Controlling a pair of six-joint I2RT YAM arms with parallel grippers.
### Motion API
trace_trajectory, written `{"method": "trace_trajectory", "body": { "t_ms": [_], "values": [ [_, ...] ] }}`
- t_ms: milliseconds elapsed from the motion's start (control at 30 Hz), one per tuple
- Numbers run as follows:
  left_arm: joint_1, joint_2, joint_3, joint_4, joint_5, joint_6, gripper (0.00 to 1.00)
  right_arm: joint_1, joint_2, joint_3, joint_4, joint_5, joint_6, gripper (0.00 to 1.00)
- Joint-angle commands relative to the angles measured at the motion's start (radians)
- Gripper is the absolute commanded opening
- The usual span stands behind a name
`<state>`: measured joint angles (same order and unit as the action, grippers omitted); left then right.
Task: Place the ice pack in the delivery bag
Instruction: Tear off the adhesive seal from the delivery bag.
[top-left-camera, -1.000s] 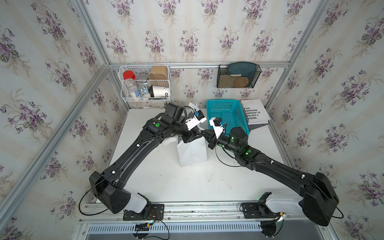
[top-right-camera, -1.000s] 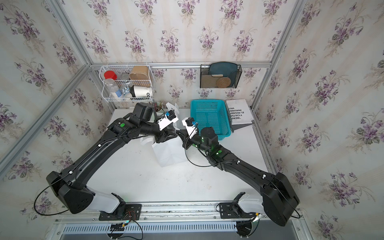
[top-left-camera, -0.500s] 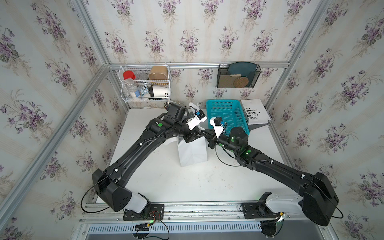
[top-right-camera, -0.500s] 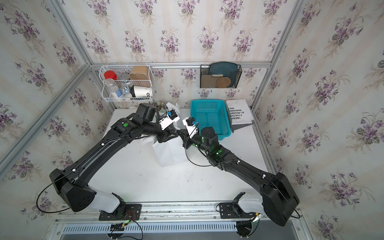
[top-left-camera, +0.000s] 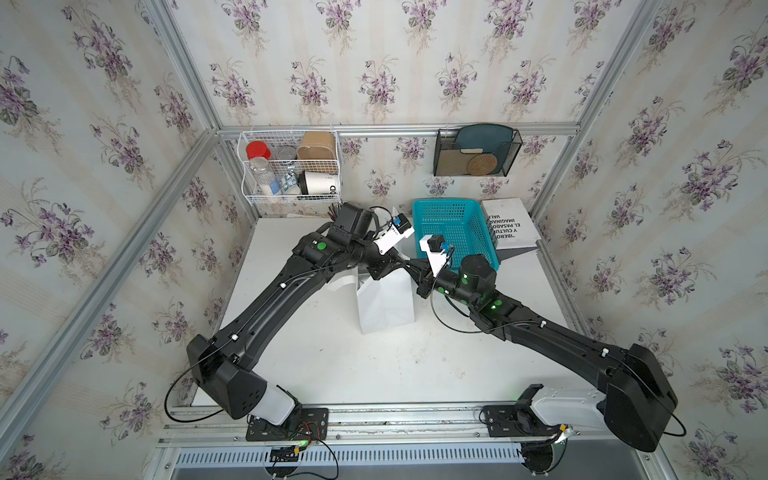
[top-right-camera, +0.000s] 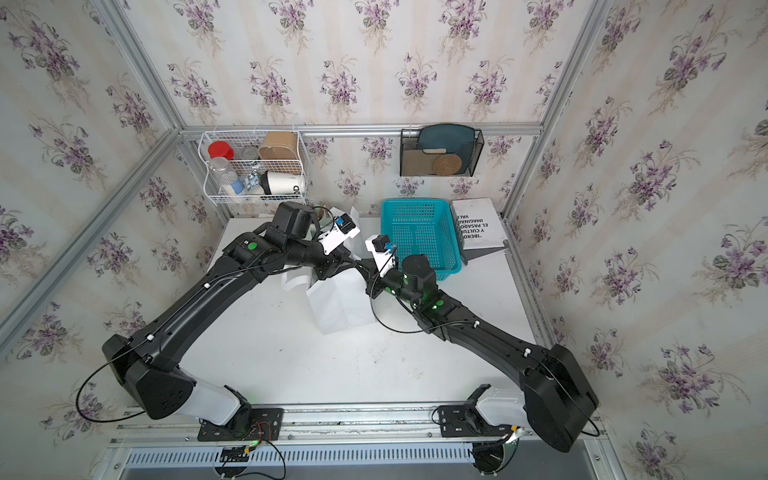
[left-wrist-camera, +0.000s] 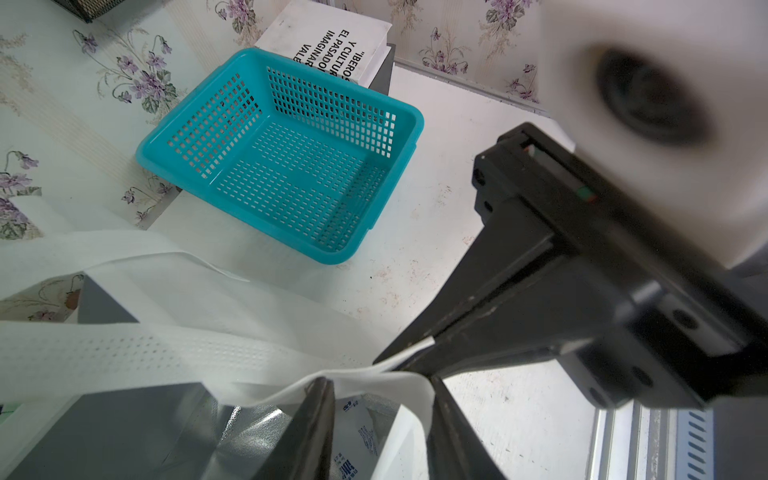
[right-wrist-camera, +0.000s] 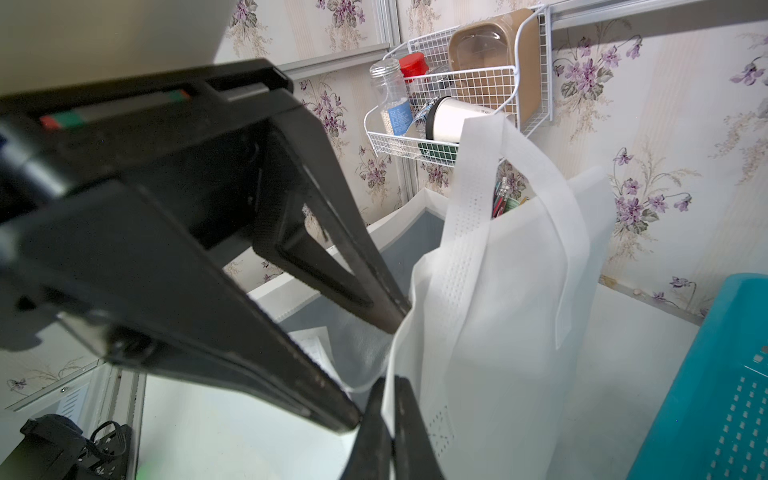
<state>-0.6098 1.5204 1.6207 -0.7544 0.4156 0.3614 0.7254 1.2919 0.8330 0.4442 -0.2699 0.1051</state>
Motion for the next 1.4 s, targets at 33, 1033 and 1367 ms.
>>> {"method": "trace_trajectory", "body": {
  "t_ms": [33,1033,1367],
  "values": [
    [0.001,0.005,0.020,0.002,-0.034,-0.011,0.39,0.002,0.001,0.008,-0.004,-0.011,-0.014,0.00],
    [0.196,0.155,0.049,0.444,-0.615,0.041,0.00,-0.011,-0.146,-0.088,-0.090,-0.020,-0.021,0.00],
    [0.344,0.302,0.206,0.485,-0.717,-0.017,0.00,-0.013,-0.237,-0.133,-0.141,0.013,-0.019,0.00]
  ]
}}
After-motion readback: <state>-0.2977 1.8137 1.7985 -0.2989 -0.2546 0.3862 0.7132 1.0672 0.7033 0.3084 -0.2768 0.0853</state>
